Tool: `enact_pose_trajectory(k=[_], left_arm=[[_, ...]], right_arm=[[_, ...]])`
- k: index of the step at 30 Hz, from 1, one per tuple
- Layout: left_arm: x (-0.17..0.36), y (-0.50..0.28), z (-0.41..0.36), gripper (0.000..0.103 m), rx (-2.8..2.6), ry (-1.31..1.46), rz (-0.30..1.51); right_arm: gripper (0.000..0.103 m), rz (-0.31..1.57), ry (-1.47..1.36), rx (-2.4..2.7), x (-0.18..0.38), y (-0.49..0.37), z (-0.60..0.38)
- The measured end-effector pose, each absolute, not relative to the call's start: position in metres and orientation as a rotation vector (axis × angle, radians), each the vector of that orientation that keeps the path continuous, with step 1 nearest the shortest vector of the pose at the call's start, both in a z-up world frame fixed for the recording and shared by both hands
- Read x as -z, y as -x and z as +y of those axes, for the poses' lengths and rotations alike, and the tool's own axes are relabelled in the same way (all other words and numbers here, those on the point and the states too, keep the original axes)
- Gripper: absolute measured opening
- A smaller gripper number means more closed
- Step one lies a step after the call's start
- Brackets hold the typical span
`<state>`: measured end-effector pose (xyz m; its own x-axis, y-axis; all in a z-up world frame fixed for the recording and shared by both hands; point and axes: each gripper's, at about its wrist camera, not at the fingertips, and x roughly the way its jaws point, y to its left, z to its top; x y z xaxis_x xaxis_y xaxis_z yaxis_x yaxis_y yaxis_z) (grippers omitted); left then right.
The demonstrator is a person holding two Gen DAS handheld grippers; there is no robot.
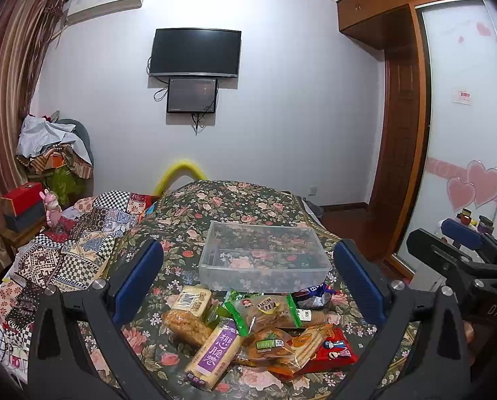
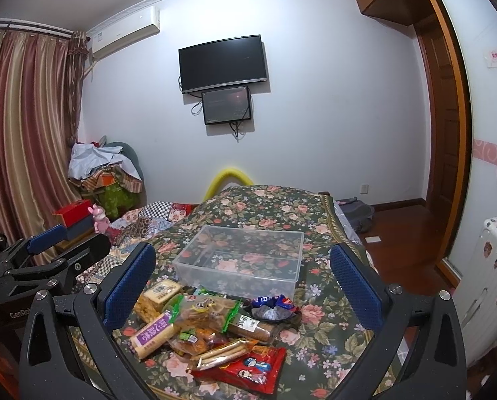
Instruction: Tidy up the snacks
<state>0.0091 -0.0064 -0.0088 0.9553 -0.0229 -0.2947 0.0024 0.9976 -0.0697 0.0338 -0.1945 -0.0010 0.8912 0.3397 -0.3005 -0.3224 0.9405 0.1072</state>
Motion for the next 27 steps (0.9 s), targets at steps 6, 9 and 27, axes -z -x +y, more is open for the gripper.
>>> enact_pose_trajectory(k=[6, 9, 27], left_arm=[[0.0094, -0.0106, -0.0067, 0.103, 0.014, 0.067, 0.299], [0.0101, -0.0101, -0.0066, 0.103, 0.013, 0.065, 0.297], [0.0128, -0.0095, -0.0074, 0.103, 0.016, 0.065, 0.298]], right_arm=[[0.103, 0.321, -0.055, -0.344, 0.0011, -0.0339, -0.1947], [0.103, 0.321, -0.055, -0.345, 0.0014, -0.034, -0.1949], [0.103, 0.325, -0.051, -0.344, 0.0016, -0.0356, -0.1929]])
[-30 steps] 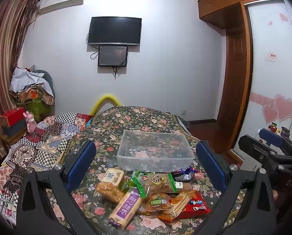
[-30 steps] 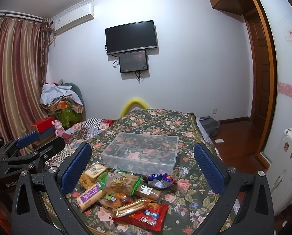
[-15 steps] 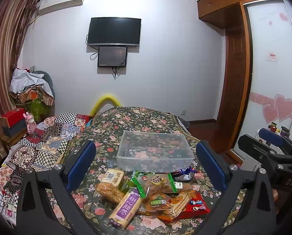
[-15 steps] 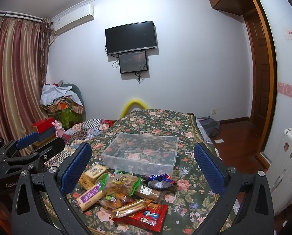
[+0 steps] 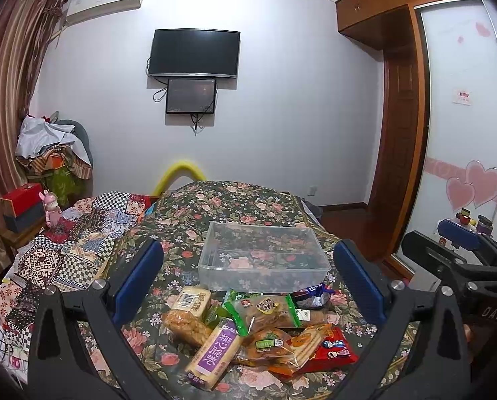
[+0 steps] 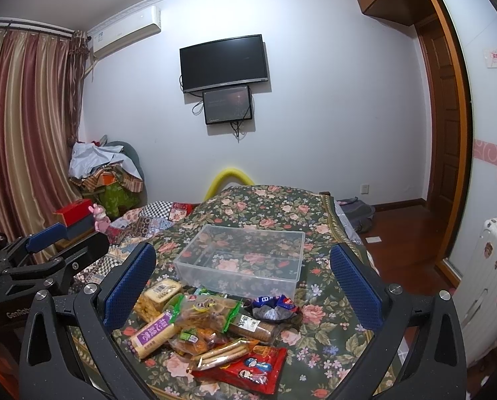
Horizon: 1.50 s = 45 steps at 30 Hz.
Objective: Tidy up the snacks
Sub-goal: 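Grasp the blue-red candy packs with the right tool while the left grasps the bread loaf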
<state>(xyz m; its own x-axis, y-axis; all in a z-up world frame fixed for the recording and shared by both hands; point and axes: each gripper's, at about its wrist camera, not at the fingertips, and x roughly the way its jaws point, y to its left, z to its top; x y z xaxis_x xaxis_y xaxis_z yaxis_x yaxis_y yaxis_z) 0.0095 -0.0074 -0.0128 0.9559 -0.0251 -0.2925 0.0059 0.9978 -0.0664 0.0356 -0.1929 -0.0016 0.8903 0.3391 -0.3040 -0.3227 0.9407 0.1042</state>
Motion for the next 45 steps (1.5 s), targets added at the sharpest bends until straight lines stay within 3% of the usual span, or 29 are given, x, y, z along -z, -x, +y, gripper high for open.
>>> enact_pose_trajectory(k=[16, 20, 26, 45], left_arm=[[0.038, -0.032, 0.019, 0.103, -0.009, 0.071, 0.364], [0.061, -0.049, 0.035, 0.103, -0.011, 0.081, 0.45], [0.097, -0.075, 0.052, 0.093, -0.04, 0.067, 0.572], [0.183, -0.132, 0.089, 0.092, -0.079, 0.144, 0.789]], right_arm=[[0.103, 0.387, -0.008, -0.293, 0.027, -0.058, -0.192], [0.103, 0.46, 0.002, -0.275, 0.048, -0.074, -0.195], [0.103, 0.581, 0.0, -0.269, 0.08, -0.097, -0.202], [0.103, 0.813, -0.057, -0.324, 0.133, -0.172, -0.201]])
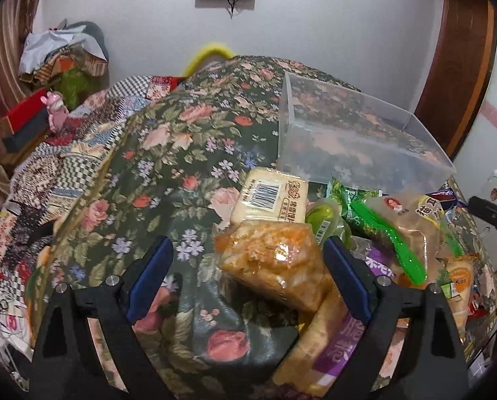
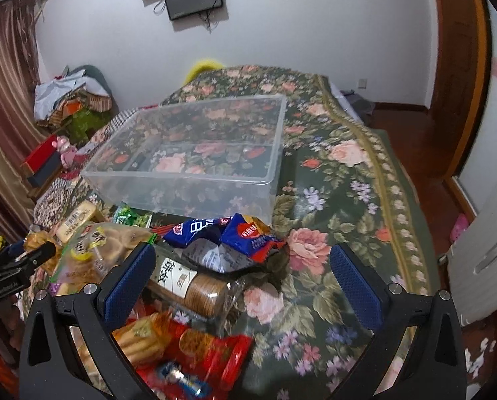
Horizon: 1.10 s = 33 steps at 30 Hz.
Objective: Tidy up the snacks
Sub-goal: 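Grasp the blue-red candy packs with the right tool while the left grasps the bread loaf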
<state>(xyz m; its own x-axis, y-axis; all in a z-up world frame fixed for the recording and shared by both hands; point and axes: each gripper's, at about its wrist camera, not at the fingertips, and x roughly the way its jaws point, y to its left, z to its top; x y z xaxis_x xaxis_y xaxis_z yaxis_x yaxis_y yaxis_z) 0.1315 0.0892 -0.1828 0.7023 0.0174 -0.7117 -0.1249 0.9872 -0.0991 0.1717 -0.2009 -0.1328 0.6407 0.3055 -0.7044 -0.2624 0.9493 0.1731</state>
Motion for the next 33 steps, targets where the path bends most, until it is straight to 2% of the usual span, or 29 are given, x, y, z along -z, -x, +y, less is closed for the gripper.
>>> enact_pose_trajectory(k=[2, 7, 8, 9, 15, 16, 17, 19, 23, 25, 27, 33], left_arm=[[0.187, -0.136, 0.087, 0.091, -0.069, 0.149, 0.795], [0.192, -0.138, 0.081, 0.069, -0.023, 0.16, 0.798], [0.192, -0.138, 0.079, 0.062, -0.019, 0.155, 0.796], [0.192, -0.138, 0.077, 0.06, -0.015, 0.144, 0.796], [0.189, -0.133, 0.07, 0.058, -0.047, 0.1, 0.784], [0.188, -0.131, 0.071, 0.057, -0.048, 0.102, 0.783], [0.187, -0.13, 0.072, 0.057, -0.05, 0.104, 0.782], [0.184, -0.128, 0.074, 0.056, -0.054, 0.106, 0.778], [0.176, -0.124, 0.077, 0.055, -0.058, 0.112, 0.766], [0.17, -0.12, 0.078, 0.055, -0.061, 0.11, 0.754], [0.164, -0.117, 0.078, 0.05, -0.067, 0.105, 0.741], [0.146, -0.114, 0.077, 0.049, -0.069, 0.098, 0.711]], right_arm=[[0.103, 0.842, -0.059, -0.346, 0.139, -0.18, -0.197], [0.103, 0.87, -0.039, -0.368, 0.149, -0.188, -0.186], [0.103, 0.874, -0.03, -0.365, 0.15, -0.189, -0.184], [0.103, 0.879, -0.023, -0.365, 0.151, -0.19, -0.183], [0.102, 0.901, 0.006, -0.352, 0.159, -0.2, -0.181], [0.098, 0.903, 0.003, -0.355, 0.16, -0.201, -0.181], [0.088, 0.905, -0.002, -0.356, 0.161, -0.201, -0.182], [0.087, 0.902, -0.018, -0.358, 0.162, -0.2, -0.186], [0.074, 0.861, -0.007, -0.354, 0.156, -0.194, -0.185], [0.072, 0.857, 0.008, -0.355, 0.154, -0.192, -0.184], [0.071, 0.854, 0.011, -0.364, 0.152, -0.189, -0.183], [0.069, 0.814, 0.01, -0.375, 0.138, -0.176, -0.186]])
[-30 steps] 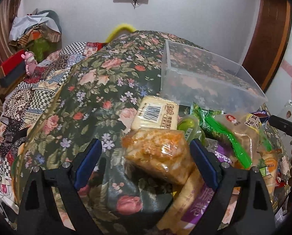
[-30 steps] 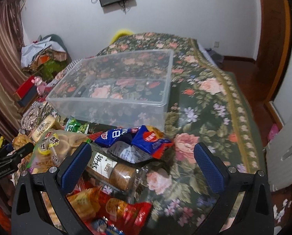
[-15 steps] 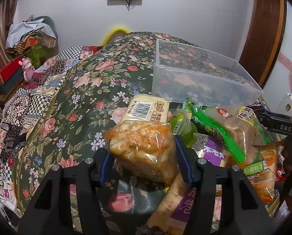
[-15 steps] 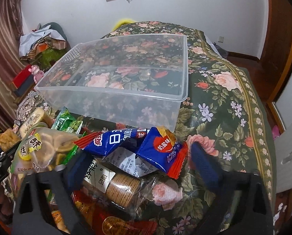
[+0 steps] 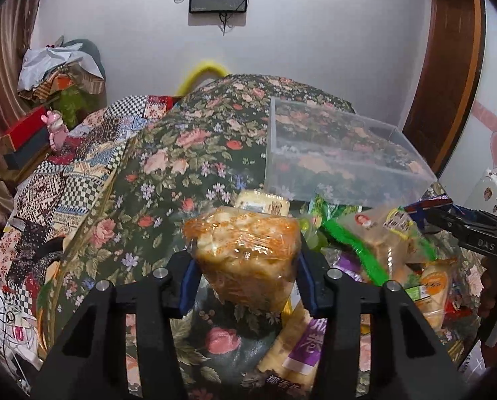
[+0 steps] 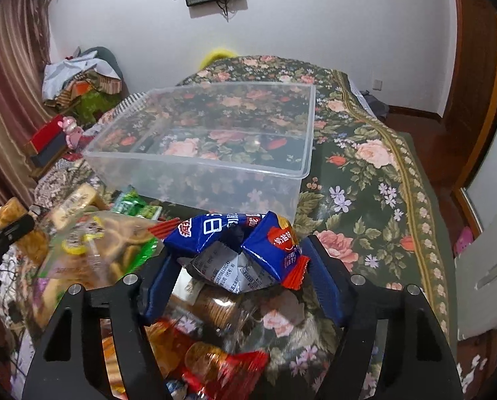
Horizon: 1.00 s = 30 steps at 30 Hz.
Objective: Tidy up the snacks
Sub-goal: 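Grasp the blue-red candy packs with the right tool while the left grasps the bread loaf, then lower both held snacks into the clear box and open both tools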
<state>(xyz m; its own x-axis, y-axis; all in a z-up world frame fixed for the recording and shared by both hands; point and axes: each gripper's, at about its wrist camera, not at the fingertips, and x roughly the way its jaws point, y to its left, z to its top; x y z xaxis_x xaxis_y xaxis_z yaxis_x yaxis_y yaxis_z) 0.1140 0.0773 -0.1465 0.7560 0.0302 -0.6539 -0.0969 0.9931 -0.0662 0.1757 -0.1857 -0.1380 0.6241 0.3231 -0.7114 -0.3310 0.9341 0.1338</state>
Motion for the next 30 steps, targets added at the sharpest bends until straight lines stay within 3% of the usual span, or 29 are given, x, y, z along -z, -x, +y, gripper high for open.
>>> enact_pose_trajectory(k=[18, 30], left_arm=[[0.074, -0.153, 0.057, 0.049, 0.016, 0.078, 0.578], [0.069, -0.213, 0.029, 0.049, 0.084, 0.074, 0.598]], right_arm=[[0.069, 0.627, -0.046, -0.388, 0.08, -0.168, -0.196], [0.069, 0.598, -0.07, -0.395, 0.082, -0.197, -0.18]])
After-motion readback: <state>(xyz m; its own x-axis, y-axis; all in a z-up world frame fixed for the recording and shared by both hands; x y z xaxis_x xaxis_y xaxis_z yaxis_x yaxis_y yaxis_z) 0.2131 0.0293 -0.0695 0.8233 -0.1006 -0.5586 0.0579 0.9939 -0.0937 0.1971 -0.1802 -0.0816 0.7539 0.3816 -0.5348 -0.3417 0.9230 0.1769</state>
